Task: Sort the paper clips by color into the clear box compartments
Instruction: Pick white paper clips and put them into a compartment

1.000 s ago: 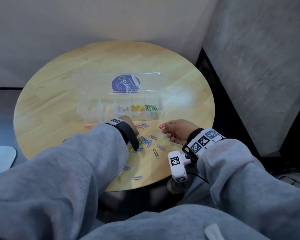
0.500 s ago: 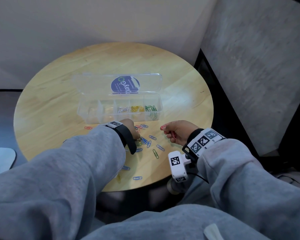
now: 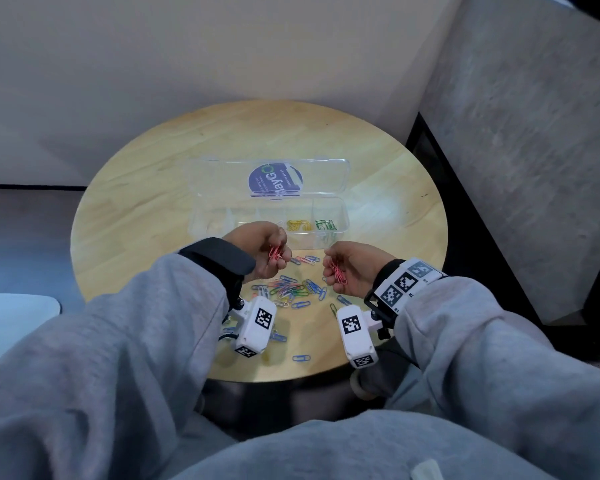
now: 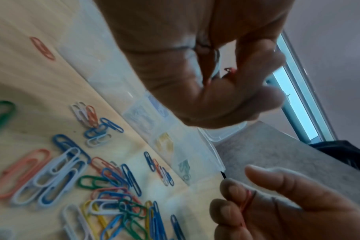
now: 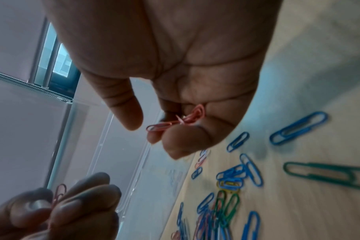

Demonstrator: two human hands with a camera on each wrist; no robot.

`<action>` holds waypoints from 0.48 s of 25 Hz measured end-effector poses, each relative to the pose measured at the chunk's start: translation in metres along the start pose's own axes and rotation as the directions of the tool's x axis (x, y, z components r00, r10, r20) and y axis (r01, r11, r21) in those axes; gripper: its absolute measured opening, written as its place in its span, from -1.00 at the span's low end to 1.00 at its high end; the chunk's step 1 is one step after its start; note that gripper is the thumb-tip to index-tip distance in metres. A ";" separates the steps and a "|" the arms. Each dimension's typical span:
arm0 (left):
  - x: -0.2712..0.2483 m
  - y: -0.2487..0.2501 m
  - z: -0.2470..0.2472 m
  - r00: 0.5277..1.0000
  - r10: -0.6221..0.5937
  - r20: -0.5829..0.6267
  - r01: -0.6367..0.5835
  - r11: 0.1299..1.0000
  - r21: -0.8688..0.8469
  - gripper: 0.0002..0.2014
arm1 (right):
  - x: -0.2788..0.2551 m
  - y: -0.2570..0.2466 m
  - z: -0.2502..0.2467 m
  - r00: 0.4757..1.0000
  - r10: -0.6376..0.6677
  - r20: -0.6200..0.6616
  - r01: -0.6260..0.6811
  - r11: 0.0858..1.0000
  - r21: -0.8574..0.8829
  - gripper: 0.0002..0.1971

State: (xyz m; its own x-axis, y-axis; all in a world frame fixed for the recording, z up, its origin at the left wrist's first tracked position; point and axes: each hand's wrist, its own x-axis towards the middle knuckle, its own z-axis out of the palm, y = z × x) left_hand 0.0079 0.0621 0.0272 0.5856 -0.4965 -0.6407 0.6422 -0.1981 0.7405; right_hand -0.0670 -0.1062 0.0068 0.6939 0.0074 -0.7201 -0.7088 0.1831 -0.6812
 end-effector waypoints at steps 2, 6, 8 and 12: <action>-0.006 0.001 -0.007 0.999 0.023 0.024 -0.021 0.999 -0.050 -0.72 | 0.000 -0.004 0.006 1.000 -0.001 0.010 0.001 1.000 0.003 -0.67; -0.012 0.006 -0.025 0.998 0.056 -0.025 -0.059 0.991 -0.123 -0.72 | -0.002 -0.015 0.019 0.999 -0.028 0.035 0.026 0.998 0.065 -0.73; -0.013 0.009 -0.032 0.994 0.060 -0.089 -0.071 0.989 -0.128 -0.71 | 0.000 -0.024 0.027 0.998 -0.051 0.041 0.048 0.995 0.091 -0.77; -0.007 0.017 -0.045 0.962 0.100 -0.255 -0.143 0.977 -0.159 -0.70 | 0.008 -0.046 0.044 0.993 -0.112 0.034 0.106 0.982 0.156 -0.75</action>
State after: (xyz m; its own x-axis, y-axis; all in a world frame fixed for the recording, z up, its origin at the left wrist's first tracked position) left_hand 0.0369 0.1006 0.0350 0.7535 -0.2814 -0.5942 0.6219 0.0120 0.7830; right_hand -0.0235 -0.0712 0.0384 0.7729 0.0200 -0.6342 -0.6030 0.3343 -0.7243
